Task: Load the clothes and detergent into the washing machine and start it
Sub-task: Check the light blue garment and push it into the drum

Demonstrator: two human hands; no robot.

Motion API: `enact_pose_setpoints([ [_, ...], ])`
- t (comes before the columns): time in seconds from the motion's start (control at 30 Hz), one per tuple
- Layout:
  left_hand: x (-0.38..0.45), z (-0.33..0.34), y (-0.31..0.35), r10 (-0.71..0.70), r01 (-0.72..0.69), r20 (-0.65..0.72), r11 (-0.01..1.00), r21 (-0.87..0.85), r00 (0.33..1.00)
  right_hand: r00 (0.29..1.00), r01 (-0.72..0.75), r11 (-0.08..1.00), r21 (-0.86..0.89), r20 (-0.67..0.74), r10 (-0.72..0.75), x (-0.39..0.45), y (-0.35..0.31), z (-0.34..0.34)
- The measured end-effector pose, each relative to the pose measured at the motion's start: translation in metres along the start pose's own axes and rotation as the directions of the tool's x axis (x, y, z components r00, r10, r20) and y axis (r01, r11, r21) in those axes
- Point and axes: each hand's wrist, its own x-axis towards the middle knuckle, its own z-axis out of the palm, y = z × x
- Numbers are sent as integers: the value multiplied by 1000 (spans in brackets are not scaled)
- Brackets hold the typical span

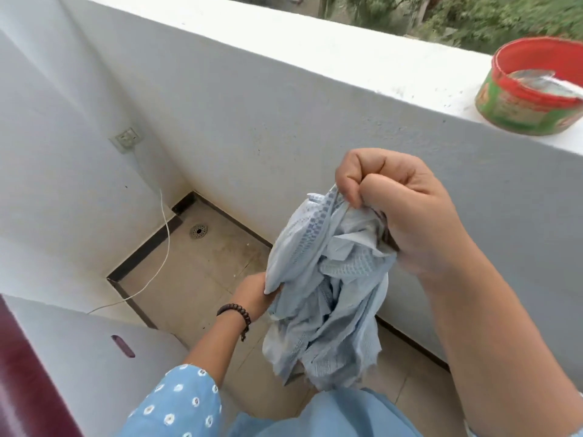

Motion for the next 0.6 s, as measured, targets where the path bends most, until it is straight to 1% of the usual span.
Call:
enact_pose_setpoints([
  [0.07,2,-25,1,-14,12,-61,1000,-20,998,999,1,1000,1,-42,-1,2,5,-5],
  [0.13,1,-55,9,-27,6,-165,992,-126,986,995,-17,998,-63,-99,10,7,19,-12],
  [0.2,-1,-86,25,-12,-52,-299,977,-208,954,988,-64,977,-204,-150,34,12,39,-18],
  [0.23,-5,-101,35,19,-108,-360,967,-229,933,985,-105,934,-340,-163,51,15,50,-21],
  [0.27,-9,-116,45,58,-168,-408,957,-238,911,984,-159,843,-514,-156,91,19,59,-27],
  [0.3,-13,-129,55,102,-223,-440,947,-232,892,977,-212,698,-684,-139,160,22,68,-32],
  [0.33,-17,-140,64,144,-263,-454,942,-210,879,964,-238,543,-805,-127,234,24,74,-36],
  [0.37,-20,-149,72,186,-291,-456,941,-171,870,950,-246,432,-868,-129,283,26,77,-39],
  [0.4,-22,-157,79,230,-313,-447,942,-120,865,945,-257,381,-888,-150,289,28,78,-40],
  [0.43,-25,-163,86,267,-324,-425,944,-67,865,951,-264,392,-881,-172,256,29,76,-39],
  [0.5,-32,-166,96,321,-332,-349,943,30,881,978,-210,515,-831,-167,129,31,68,-33],
  [0.53,-33,-163,98,335,-336,-291,941,49,896,990,-143,574,-806,-126,70,31,63,-28],
  [0.57,-35,-159,100,348,-349,-233,936,36,908,997,-74,603,-794,-74,25,32,58,-22],
  [0.6,-37,-156,101,362,-369,-191,929,0,912,1000,-14,605,-796,-8,12,34,56,-15],
])
